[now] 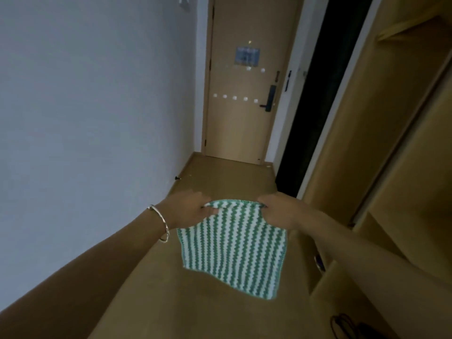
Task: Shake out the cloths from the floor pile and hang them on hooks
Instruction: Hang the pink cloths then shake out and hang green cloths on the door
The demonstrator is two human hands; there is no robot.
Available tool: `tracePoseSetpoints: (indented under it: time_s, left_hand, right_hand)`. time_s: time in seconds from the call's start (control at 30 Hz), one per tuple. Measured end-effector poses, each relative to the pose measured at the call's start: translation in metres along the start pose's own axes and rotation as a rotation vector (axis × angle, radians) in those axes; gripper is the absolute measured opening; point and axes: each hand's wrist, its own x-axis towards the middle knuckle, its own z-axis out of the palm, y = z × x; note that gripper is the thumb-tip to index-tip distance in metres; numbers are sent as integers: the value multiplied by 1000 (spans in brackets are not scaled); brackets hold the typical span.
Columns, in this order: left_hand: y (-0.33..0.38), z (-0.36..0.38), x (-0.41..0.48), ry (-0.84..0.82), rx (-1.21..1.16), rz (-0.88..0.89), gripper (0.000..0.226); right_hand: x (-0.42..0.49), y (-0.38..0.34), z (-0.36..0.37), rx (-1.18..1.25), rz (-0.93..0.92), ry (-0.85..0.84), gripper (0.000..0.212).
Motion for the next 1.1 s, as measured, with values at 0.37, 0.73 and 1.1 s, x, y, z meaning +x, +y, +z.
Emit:
tracePoseSetpoints:
  time_s: [0.37,0.73,1.1]
  left_hand:
    - [12,12,160,-149,7,237,34]
    - [97,36,311,-60,40,383,30]
    - [266,69,485,14,20,592,36]
  right_hand:
    - [46,93,-32,-128,188,-15,44]
    - [65,233,-74,-147,272,78,34]
    - [16,428,-159,-1,469,178,40]
